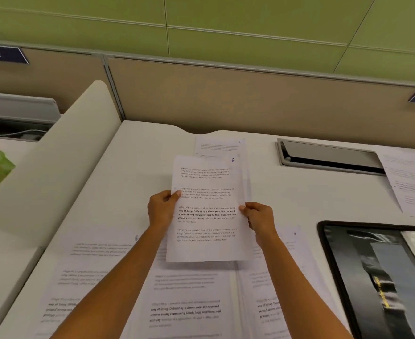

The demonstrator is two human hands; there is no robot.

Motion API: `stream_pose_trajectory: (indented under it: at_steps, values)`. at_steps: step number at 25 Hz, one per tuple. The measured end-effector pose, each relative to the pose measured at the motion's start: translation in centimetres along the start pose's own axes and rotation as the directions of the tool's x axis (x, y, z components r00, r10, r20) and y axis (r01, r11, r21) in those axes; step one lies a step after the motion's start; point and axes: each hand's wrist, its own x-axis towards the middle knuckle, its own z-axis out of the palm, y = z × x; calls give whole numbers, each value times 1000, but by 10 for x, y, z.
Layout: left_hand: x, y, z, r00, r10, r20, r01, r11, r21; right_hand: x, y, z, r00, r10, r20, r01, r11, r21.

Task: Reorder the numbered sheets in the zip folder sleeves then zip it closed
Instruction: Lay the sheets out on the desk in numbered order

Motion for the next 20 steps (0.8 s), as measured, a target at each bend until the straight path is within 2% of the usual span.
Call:
stream_pose_trajectory:
  at_steps: [9,20]
  values:
    - [69,-11,-56,1000,-8,-4,8,1000,1,52,-29,91,999,5,-35,-5,1000,1]
    - [134,-5,-62,1000,25,-7,-24,994,107,98,-59,136,994,12,-108,-20,998,-66]
